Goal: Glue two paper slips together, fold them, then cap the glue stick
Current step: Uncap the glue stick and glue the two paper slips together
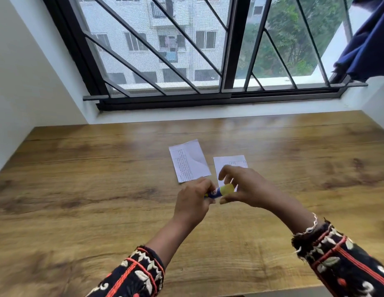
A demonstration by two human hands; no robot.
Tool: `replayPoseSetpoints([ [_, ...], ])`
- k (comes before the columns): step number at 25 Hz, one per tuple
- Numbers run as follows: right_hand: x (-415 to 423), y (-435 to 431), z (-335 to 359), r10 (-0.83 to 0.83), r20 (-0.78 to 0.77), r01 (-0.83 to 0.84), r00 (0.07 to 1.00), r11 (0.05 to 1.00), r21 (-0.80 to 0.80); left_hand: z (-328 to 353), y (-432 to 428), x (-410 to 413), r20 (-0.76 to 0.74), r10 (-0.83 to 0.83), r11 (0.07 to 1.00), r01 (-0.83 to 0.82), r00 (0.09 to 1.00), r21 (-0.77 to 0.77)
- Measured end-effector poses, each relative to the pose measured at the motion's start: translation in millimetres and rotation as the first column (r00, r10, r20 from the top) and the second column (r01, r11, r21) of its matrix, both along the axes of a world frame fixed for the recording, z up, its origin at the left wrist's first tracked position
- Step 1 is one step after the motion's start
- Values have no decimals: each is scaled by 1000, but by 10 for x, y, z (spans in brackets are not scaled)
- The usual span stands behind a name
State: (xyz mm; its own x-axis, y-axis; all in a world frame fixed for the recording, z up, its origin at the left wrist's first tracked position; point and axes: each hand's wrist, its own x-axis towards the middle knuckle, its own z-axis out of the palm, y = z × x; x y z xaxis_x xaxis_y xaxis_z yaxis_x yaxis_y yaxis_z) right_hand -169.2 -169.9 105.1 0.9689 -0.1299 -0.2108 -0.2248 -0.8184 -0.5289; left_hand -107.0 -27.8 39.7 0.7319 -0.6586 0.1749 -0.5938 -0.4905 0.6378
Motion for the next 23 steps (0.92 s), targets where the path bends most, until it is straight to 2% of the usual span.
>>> replayPoseSetpoints([
  [3, 46, -16, 4, -151, -103, 163, 983, 979, 124, 17, -18, -14, 17, 4, 1000, -4, 1000, 4],
  [5, 55, -25, -3, -144, -123, 157, 982, 981, 112, 9, -21, -13, 25, -3, 1000, 3, 1000, 19],
  [9, 20, -43, 21, -70, -32, 73, 997, 993, 92, -33, -24, -4, -8, 18, 999, -18, 1000, 41],
  [13, -61, -166, -85, -89, 132, 69, 987, 987, 148, -52, -34, 3, -102, 64, 997, -68, 993, -39],
  [16, -207, -294, -245, -156, 207, 93, 966, 954, 286, -70, -51, 13, -184, 83, 988, -105, 979, -115],
  [19, -406, -435, -428, -325, 174, 193, 930, 831, 522, -59, -68, 2, -270, 76, 974, -129, 960, -185],
  [20, -479, -478, -502, -354, 167, 217, 920, 817, 534, -50, -74, -6, -288, 71, 969, -135, 955, -208],
  [23, -659, -578, -715, -379, 193, 285, 905, 877, 386, -14, -96, -29, -304, 73, 959, -151, 950, -241],
])
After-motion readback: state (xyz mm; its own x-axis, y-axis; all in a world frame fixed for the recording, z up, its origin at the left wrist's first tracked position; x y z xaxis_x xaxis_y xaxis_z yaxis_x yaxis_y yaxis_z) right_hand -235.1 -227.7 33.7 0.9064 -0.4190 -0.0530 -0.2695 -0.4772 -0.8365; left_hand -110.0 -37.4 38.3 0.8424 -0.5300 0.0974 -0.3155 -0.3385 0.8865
